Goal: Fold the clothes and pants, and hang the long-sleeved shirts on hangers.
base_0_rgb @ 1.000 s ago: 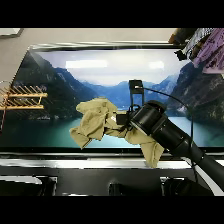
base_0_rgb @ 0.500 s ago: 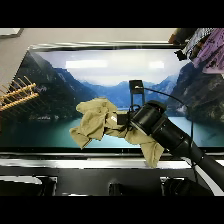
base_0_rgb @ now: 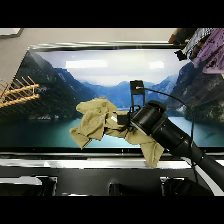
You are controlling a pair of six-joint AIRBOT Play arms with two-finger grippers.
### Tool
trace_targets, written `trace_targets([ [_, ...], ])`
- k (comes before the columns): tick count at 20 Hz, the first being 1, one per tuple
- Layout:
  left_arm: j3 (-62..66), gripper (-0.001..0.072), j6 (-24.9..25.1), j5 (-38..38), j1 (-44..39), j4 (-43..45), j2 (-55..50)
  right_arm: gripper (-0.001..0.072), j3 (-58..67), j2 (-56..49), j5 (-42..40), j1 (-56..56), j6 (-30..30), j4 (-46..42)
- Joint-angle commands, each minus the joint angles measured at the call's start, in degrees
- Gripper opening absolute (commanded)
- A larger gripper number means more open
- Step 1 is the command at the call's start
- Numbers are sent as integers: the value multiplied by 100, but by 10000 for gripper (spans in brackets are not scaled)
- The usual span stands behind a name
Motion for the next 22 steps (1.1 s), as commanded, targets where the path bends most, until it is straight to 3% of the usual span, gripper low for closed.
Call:
trace_targets([
  [1,280,25,-256,173,-177,-13,341,31,-2,-4,13,-2,28,0],
  [6,289,25,-909,933,-391,-35,964,31,-2,-4,160,-2,26,2],
  [8,289,25,-935,1043,-492,-256,1202,31,-2,-4,186,-2,31,0],
  [14,39,21,-870,531,-1515,-391,1985,31,-2,-4,243,-2,212,-7],
  [19,-1897,21,-9,238,-2787,-463,3659,31,-2,-4,267,-2,273,-146],
  [22,-3040,22,120,-319,-3617,-463,4828,31,-2,-4,267,-2,345,-275],
])
